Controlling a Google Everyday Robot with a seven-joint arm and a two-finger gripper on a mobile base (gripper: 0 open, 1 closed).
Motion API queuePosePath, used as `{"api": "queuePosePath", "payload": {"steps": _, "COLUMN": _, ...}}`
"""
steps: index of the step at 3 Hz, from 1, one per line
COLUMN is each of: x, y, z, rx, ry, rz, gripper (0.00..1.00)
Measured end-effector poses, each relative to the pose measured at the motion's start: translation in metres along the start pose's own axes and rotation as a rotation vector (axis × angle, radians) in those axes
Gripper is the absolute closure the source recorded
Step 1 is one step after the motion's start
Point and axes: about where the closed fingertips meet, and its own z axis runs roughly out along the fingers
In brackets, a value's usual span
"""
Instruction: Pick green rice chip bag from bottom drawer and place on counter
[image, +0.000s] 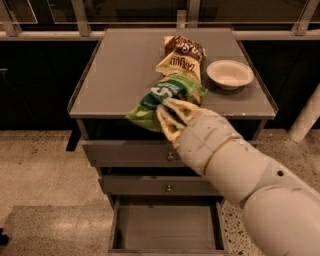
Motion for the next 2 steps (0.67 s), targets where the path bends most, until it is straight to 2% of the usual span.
{"api": "queuePosePath", "payload": {"steps": 1, "x": 0.0310, "y": 0.0024, "z": 0.0056, "rx": -0.019, "ry": 0.007, "rz": 0.047, "gripper": 1.00}}
{"api": "queuePosePath", "payload": {"steps": 2, "x": 0.0284, "y": 0.0032, "z": 0.0058, "rx": -0.019, "ry": 0.009, "rz": 0.040, "gripper": 1.00}}
